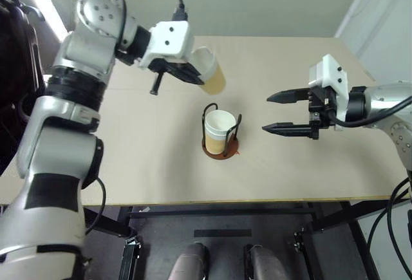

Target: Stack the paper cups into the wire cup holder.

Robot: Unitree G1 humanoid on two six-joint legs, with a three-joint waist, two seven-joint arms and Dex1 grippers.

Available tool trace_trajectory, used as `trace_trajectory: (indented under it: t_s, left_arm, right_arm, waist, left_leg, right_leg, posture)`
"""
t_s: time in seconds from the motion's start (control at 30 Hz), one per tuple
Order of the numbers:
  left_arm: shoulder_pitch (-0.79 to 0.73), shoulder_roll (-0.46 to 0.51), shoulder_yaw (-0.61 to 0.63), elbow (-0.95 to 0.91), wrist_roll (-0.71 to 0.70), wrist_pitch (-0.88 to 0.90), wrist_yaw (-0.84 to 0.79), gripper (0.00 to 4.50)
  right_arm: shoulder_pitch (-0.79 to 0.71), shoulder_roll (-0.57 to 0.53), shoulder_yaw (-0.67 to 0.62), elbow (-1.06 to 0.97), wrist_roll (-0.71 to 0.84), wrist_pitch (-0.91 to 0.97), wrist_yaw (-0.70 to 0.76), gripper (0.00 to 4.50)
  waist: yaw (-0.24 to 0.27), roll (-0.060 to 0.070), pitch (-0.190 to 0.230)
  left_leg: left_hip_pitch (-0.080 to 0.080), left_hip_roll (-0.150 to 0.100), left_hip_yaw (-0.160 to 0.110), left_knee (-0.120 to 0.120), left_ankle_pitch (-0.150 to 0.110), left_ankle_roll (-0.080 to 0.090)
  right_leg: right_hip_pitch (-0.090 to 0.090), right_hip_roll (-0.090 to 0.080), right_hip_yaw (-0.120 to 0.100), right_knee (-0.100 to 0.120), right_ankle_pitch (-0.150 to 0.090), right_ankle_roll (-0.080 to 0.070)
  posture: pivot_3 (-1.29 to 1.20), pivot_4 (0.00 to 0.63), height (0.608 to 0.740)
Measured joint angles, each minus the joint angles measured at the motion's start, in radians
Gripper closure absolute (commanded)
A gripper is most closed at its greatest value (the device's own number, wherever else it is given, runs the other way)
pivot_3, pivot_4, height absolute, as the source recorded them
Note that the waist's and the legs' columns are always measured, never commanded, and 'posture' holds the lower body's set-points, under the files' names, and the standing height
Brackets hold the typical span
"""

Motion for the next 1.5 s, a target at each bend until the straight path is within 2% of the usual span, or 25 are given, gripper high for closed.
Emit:
trace_trajectory:
  t_s: [0.27,0.53,1.5]
  left_arm:
    - [-0.009,-0.02,-0.057,-0.024,-0.108,0.019,0.0,4.47]
    - [-0.011,0.03,-0.157,-0.087,-0.214,0.064,0.0,4.47]
    - [-0.076,0.136,-0.432,-0.177,-0.351,0.111,-0.001,4.47]
  right_arm:
    - [0.017,-0.026,-0.004,-0.009,-0.011,0.002,-0.012,0.84]
    - [0.03,-0.026,-0.016,-0.038,-0.01,0.008,-0.03,0.84]
    - [0.075,-0.016,-0.056,-0.083,0.018,0.028,-0.087,0.84]
  waist:
    - [-0.004,0.0,0.0]
    - [-0.003,0.0,0.0]
    - [0.003,0.0,0.001]
  left_leg:
    - [0.0,0.001,0.002,0.0,0.0,-0.001]
    - [0.0,0.001,0.003,0.001,0.0,-0.001]
    - [0.0,0.002,0.003,0.001,0.0,-0.001]
  right_leg:
    - [-0.001,0.001,0.0,0.0,0.001,0.002]
    - [0.0,0.001,0.0,0.0,0.001,0.002]
    - [0.001,0.001,0.0,0.0,0.001,0.003]
  posture:
    - [0.0,0.15,0.74]
    - [0.0,0.15,0.74]
    - [0.0,0.15,0.74]
